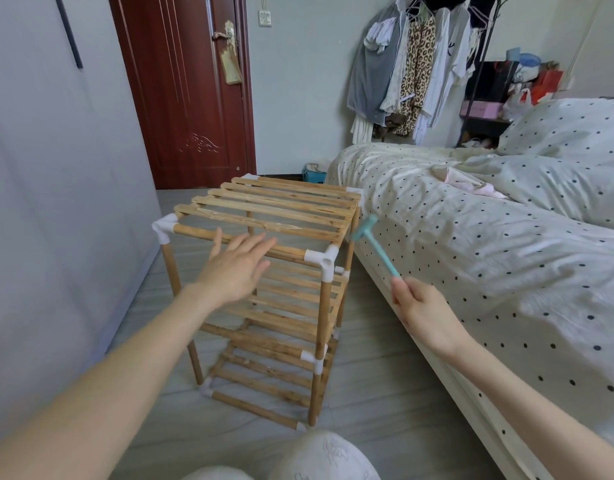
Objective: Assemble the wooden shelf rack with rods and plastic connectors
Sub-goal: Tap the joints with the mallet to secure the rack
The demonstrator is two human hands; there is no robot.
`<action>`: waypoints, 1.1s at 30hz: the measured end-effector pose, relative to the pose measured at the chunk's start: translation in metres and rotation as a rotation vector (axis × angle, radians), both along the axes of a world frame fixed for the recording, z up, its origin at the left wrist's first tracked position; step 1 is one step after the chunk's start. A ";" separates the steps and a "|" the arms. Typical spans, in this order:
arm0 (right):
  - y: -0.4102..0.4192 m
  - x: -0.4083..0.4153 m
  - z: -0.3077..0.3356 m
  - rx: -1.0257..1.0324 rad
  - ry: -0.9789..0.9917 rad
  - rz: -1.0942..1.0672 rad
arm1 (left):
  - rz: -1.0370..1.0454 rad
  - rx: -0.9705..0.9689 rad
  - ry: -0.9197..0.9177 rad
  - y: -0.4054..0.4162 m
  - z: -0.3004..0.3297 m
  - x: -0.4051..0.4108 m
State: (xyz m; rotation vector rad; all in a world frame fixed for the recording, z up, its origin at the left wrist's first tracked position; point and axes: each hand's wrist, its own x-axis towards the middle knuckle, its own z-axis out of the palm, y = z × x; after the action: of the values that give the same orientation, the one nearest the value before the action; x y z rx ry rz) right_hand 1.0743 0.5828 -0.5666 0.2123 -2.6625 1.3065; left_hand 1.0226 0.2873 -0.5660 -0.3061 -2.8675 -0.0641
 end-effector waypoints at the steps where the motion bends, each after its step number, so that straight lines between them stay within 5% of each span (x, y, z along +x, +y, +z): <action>1: -0.001 0.001 0.000 -0.107 -0.015 -0.005 | 0.023 0.011 -0.018 -0.009 0.004 -0.004; 7: -0.003 -0.002 -0.007 -0.499 -0.194 -0.046 | 0.132 -0.091 0.117 -0.010 0.015 -0.013; 15: 0.016 -0.025 -0.004 -0.581 -0.258 -0.063 | 0.229 -0.041 0.305 0.045 -0.005 0.006; 21: 0.015 -0.035 0.000 -1.143 -0.178 -0.410 | 0.300 0.036 0.291 0.058 -0.002 0.003; 26: 0.009 -0.036 -0.010 -0.821 -0.405 -0.137 | 0.346 0.111 0.288 0.091 0.000 -0.004; 30: 0.018 -0.038 -0.005 -0.943 -0.216 -0.313 | 0.187 0.087 0.439 0.082 -0.022 0.013; 33: 0.020 -0.035 -0.019 -0.796 -0.355 -0.157 | 0.122 0.001 0.393 0.066 -0.033 0.018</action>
State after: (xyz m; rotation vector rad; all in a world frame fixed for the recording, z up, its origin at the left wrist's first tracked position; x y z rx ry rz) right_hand 1.0391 0.6029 -0.5853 -0.3522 -2.0873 2.3664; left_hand 1.0408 0.3537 -0.5986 -0.1252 -2.4884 0.0166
